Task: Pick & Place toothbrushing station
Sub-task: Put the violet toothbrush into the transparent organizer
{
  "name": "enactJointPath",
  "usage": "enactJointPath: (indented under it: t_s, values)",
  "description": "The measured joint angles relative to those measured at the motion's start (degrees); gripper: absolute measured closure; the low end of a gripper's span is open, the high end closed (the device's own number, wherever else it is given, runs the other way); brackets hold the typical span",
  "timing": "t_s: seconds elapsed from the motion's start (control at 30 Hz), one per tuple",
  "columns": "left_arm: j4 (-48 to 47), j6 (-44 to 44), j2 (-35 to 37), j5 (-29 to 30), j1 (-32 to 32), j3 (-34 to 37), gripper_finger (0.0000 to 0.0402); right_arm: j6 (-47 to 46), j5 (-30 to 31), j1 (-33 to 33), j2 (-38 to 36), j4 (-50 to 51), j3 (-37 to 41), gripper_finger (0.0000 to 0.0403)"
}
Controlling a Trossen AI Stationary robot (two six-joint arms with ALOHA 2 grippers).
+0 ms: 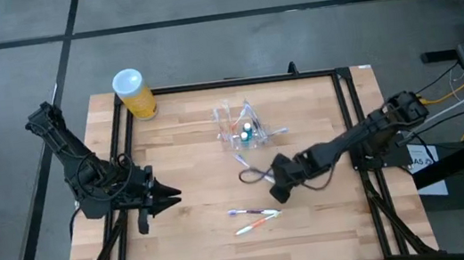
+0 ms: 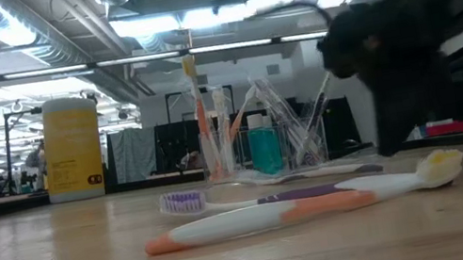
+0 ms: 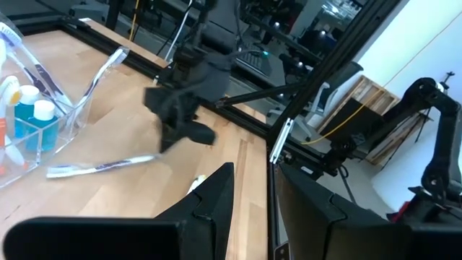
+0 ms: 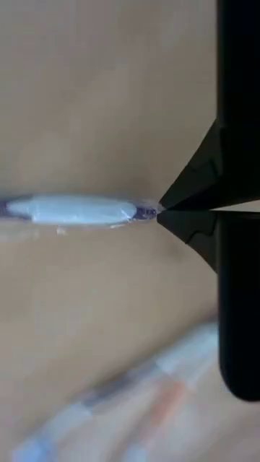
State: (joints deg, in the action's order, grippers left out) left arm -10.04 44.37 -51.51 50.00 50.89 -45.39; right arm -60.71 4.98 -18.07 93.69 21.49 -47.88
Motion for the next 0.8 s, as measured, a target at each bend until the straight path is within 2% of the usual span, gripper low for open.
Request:
enactJointPath:
  t_s: [0.23,0.33,0.4,0.57,0.63,0.7,0.8]
  values:
    - [-0.02,-1.08,0.00,-0.02,0.02,0.00,0.0300,-19.67,-1.03,-16.72,-0.02,0.82,-0.12,0.0400]
    - [-0.01,-1.09,0.00,-0.04,0.02,0.01,0.0300,-27.31,3.10,-22.83,0.00,1.05,-2.70,0.0397]
    - [0.00,-1.21,0.00,-0.04,0.01,0.01,0.0300,-30.70,7.39,-24.60,-0.02,1.57,-5.31,0.0382]
    - [-0.02,-2.07,0.00,-0.06,0.00,0.00,0.0300,-29.25,13.58,-21.06,-0.05,9.10,-11.59,0.0313]
    - [-0.02,-2.32,0.00,-0.08,0.00,0.00,0.0300,-25.19,13.29,-18.08,-0.06,10.36,-12.80,0.0284]
    - [-0.02,-2.29,0.00,-0.14,0.00,0.02,0.0300,-21.42,10.31,-15.25,-0.07,11.77,-13.22,0.0258]
    - [-0.02,-2.27,0.00,-0.52,0.00,0.02,0.0300,-16.58,8.47,-12.57,-0.04,12.21,-13.22,0.0232]
